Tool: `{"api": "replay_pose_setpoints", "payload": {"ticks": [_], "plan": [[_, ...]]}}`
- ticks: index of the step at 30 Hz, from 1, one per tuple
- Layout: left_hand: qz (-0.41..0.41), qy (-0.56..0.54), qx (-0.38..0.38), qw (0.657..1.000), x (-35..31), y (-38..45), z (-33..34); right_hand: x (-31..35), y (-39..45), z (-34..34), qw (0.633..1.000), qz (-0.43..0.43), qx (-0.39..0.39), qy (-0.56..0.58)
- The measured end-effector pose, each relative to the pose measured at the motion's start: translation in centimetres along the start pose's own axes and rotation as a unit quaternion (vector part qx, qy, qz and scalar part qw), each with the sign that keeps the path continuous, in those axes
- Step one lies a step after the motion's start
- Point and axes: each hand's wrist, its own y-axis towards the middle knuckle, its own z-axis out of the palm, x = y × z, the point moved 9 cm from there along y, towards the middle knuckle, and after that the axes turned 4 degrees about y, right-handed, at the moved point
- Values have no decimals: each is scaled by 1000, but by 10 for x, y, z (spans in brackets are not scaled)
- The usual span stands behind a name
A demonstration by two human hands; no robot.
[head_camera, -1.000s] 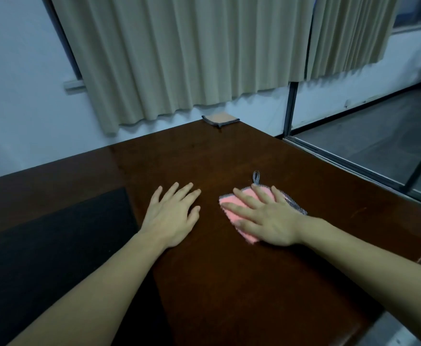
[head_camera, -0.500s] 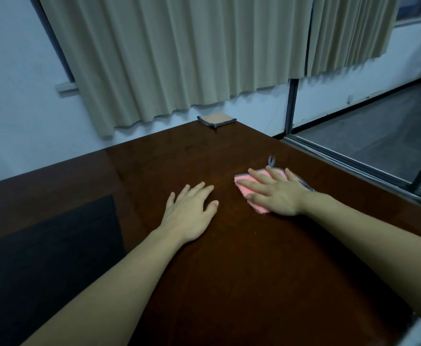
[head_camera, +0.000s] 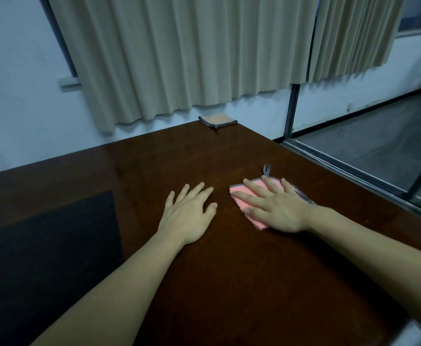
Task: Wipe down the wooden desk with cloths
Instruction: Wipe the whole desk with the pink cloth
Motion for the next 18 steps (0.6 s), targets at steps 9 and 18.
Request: {"api": "replay_pose_setpoints", "payload": {"ticks": [9,18], "plan": [[-5,2,-5,1000,2,4,-1,1,3,-3,1000,-29,7,5],[3,-6,-5,1000,2,4,0,-22,133,-39,999,39,-19,15]]}}
